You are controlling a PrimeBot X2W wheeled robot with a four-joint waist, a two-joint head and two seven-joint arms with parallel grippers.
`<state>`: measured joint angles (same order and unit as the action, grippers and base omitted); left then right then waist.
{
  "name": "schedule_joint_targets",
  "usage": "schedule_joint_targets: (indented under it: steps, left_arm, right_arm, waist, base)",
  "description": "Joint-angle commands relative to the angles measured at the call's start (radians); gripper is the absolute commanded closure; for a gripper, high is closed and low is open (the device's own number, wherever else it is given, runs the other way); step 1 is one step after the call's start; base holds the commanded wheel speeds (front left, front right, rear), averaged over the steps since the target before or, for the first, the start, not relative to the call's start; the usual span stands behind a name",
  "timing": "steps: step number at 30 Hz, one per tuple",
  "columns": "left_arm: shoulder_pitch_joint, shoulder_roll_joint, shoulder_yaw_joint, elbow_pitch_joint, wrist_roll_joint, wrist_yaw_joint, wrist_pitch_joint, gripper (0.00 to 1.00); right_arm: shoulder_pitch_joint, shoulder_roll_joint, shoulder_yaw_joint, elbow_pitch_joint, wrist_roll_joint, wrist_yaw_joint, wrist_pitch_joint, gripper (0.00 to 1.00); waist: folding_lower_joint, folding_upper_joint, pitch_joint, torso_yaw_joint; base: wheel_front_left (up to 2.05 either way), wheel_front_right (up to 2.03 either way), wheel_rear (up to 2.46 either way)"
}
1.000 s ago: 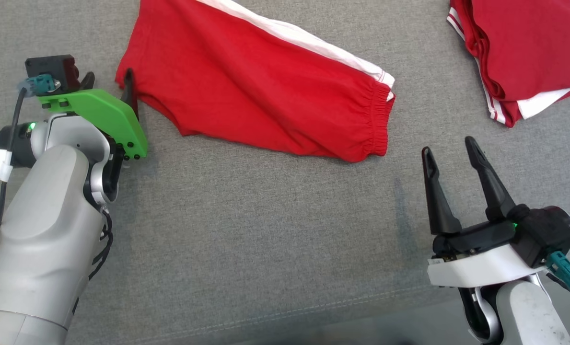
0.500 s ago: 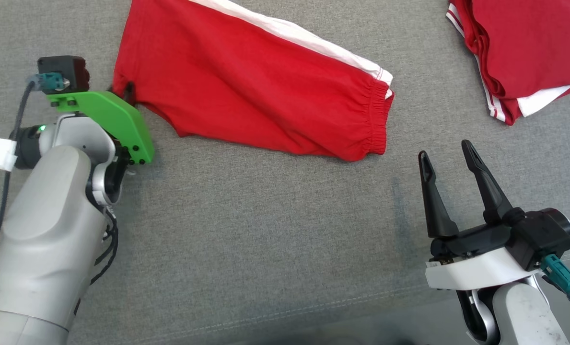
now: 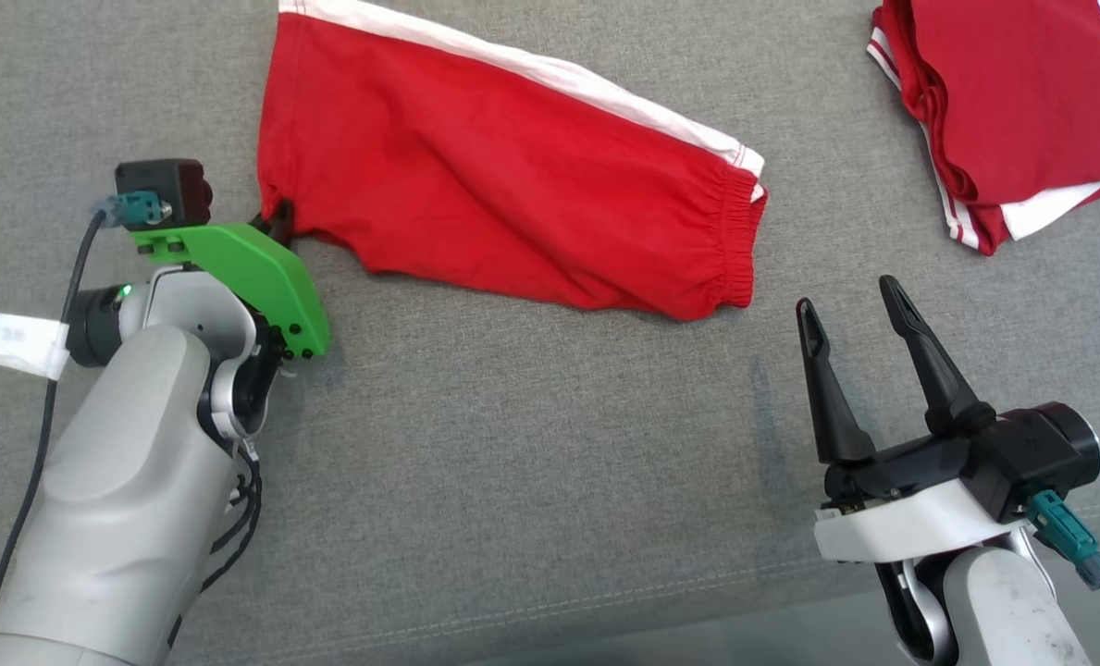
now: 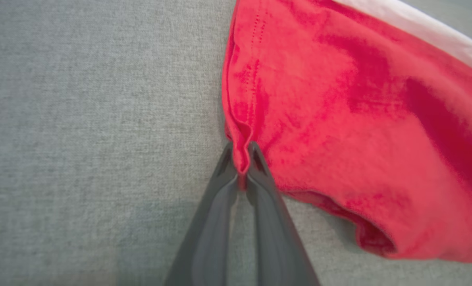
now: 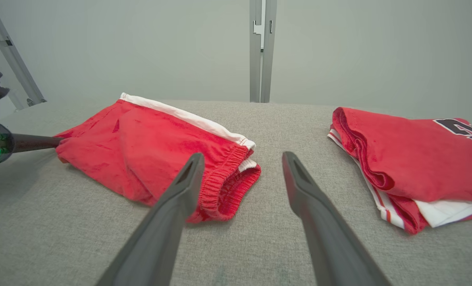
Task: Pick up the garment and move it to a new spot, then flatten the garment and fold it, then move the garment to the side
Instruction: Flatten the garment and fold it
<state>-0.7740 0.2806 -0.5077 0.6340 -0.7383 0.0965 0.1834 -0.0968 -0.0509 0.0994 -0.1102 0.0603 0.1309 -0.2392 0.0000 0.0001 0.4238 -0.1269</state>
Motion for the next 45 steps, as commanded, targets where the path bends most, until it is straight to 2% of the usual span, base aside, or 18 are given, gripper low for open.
schedule_joint_targets:
  steps: [1,5,17,33,34,35,36,41,45]
  left_arm:
    - [0.030,-0.001,0.001,0.003,-0.006,-0.004,-0.006,1.00]
    - [0.047,0.000,0.014,-0.015,-0.014,-0.004,-0.043,1.00]
    - [0.130,0.003,0.023,-0.050,-0.046,0.009,-0.067,1.00]
    - [0.280,0.001,0.027,-0.175,-0.062,0.072,-0.094,1.00]
    - [0.283,0.003,0.025,-0.177,-0.059,0.074,-0.095,0.84]
    - [0.287,0.003,0.024,-0.180,-0.063,0.071,-0.094,0.22]
    - [0.290,0.003,0.026,-0.181,-0.063,0.076,-0.099,0.00]
    - [0.312,-0.001,0.035,-0.192,-0.066,0.078,-0.132,0.00]
    - [0.339,0.006,0.055,-0.220,-0.047,0.081,-0.229,0.00]
  right_arm:
    - [-0.001,0.000,0.002,0.002,-0.003,-0.001,0.003,0.00]
    - [0.001,0.000,0.005,0.005,-0.005,-0.001,0.005,0.00]
    - [0.014,0.000,0.004,0.013,-0.011,-0.001,0.016,0.00]
    - [0.034,0.000,0.012,0.000,-0.030,-0.001,0.041,0.00]
    - [0.035,0.000,0.014,0.000,-0.030,-0.001,0.044,0.00]
    - [0.036,0.000,0.015,0.000,-0.030,-0.001,0.044,0.00]
    - [0.037,0.000,0.016,0.000,-0.031,-0.001,0.046,0.00]
    - [0.040,0.000,0.020,0.001,-0.033,-0.001,0.056,0.00]
    - [0.046,0.000,0.016,-0.002,-0.033,-0.001,0.059,0.00]
  waist:
    - [0.0000,-0.0001,-0.012,0.007]
    - [0.0000,-0.0001,-0.029,0.018]
    - [0.0000,-0.0001,-0.087,0.058]
    - [0.0000,-0.0001,-0.141,0.090]
    - [0.0000,-0.0001,-0.144,0.090]
    - [0.0000,-0.0001,-0.146,0.090]
    - [0.0000,-0.0001,-0.149,0.090]
    - [0.0000,-0.0001,-0.163,0.091]
    - [0.0000,-0.0001,-0.180,0.096]
  base:
    - [0.00,0.00,0.00]
    - [0.00,0.00,0.00]
    - [0.00,0.00,0.00]
    - [0.00,0.00,0.00]
    - [0.00,0.00,0.00]
    - [0.00,0.00,0.00]
    - [0.00,0.00,0.00]
    - [0.00,0.00,0.00]
    - [0.00,0.00,0.00]
